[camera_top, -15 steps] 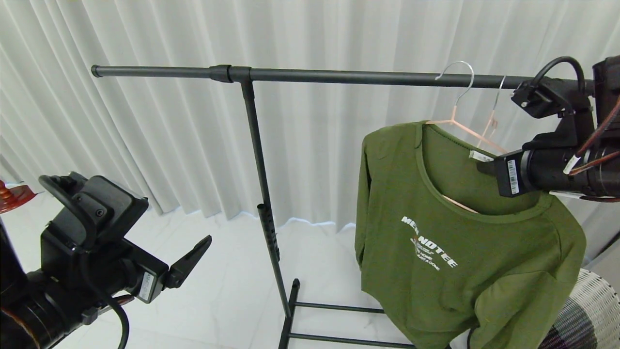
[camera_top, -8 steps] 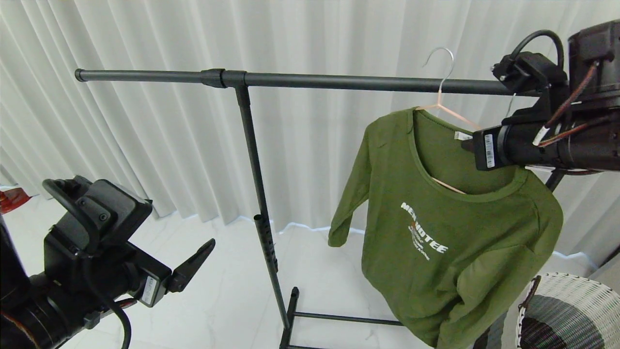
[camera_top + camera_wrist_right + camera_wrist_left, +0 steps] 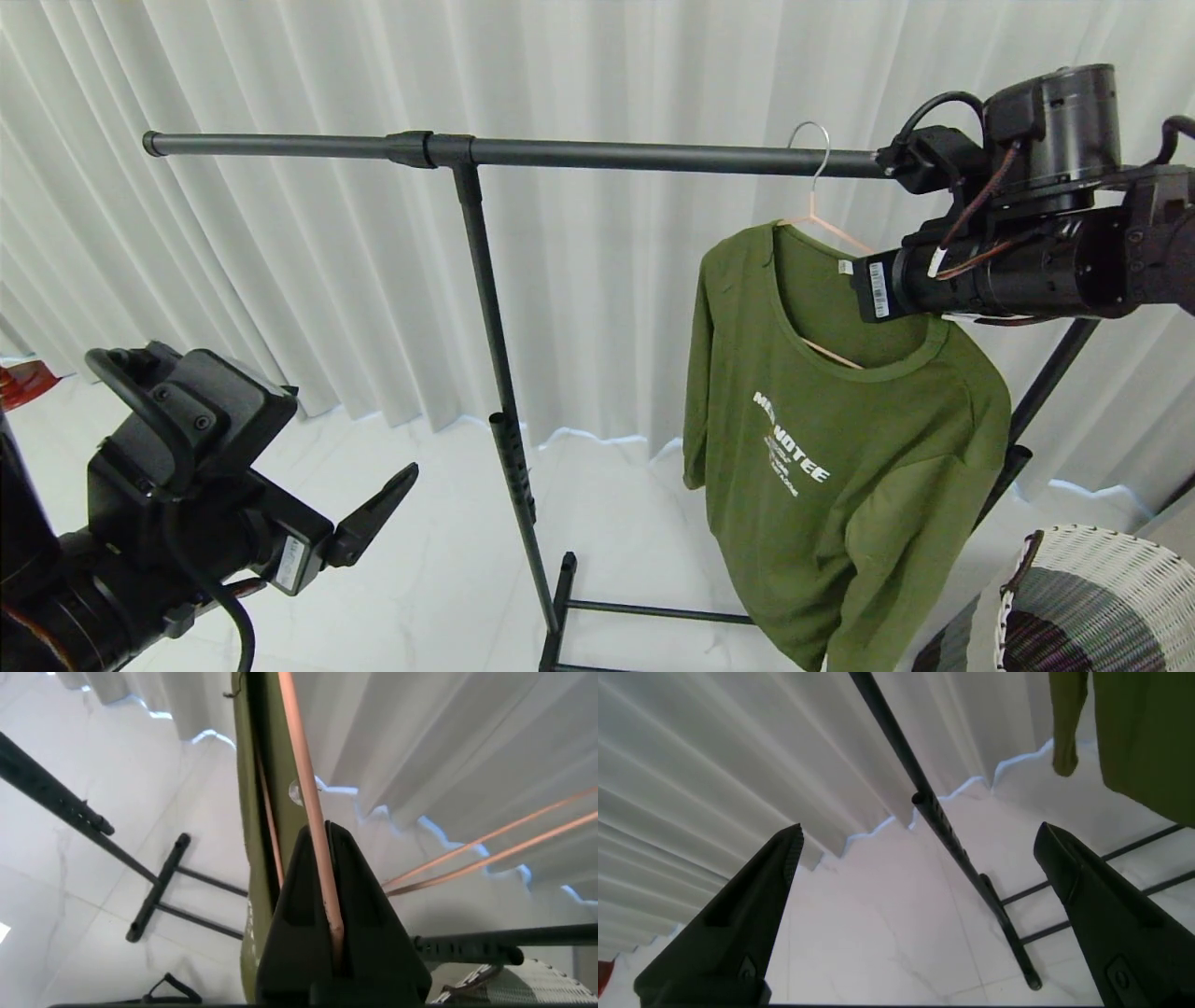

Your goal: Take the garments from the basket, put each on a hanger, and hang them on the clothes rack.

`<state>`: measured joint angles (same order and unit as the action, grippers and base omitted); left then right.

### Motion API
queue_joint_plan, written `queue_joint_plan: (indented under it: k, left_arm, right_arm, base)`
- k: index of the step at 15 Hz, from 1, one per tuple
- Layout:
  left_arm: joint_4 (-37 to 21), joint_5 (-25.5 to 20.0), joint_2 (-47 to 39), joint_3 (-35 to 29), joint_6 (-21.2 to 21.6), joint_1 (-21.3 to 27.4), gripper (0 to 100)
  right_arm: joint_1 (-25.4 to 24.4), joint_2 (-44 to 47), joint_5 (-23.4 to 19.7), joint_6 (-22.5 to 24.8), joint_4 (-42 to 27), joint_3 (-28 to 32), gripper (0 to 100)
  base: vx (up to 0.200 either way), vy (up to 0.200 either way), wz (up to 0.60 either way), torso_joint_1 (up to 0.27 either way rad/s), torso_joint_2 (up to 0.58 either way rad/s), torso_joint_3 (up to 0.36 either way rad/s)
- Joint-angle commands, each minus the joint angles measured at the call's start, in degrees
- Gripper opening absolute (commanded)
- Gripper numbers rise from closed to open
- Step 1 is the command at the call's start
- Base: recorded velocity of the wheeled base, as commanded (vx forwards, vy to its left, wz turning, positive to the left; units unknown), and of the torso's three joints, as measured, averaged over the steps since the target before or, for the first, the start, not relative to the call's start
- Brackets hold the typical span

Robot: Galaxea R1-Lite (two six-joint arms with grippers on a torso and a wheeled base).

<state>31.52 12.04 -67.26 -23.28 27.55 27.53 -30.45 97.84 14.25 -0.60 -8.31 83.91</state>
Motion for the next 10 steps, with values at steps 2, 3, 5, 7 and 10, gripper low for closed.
queue_joint_plan:
  k: [2, 3, 5, 7, 10]
  left_arm:
    - [0.03, 0.08, -0.07, 0.08, 0.05, 0.33, 100]
    - [0.03, 0.0, -0.07, 0.17, -0.04, 0.33, 100]
    - [0.03, 0.0, 0.02, 0.08, 0.05, 0.33, 100]
    - [0.03, 0.08, 0.11, 0.08, 0.05, 0.33, 100]
    - [0.03, 0.08, 0.11, -0.18, -0.04, -0.28, 100]
  right_arm:
    - [-0.05, 1.12, -0.01, -0.11, -0.04, 0.03, 0]
    - [-0.05, 1.04, -0.01, -0.19, -0.04, 0.03, 0]
    - [0.04, 1.04, -0.01, -0.37, -0.04, 0.03, 0]
    - [-0.05, 0.77, -0.01, -0.98, 0.05, 0.03, 100]
    - [-0.92, -2.48, -0.01, -3.36, -0.48, -0.94, 100]
  base:
    - [0.0, 0.0, 0.0, 0.0, 0.0, 0.0]
    - [0.0, 0.0, 0.0, 0.0, 0.0, 0.0]
    - [0.0, 0.0, 0.0, 0.0, 0.0, 0.0]
    - [0.0, 0.0, 0.0, 0.0, 0.0, 0.0]
    - [0.0, 0.0, 0.0, 0.0, 0.0, 0.0]
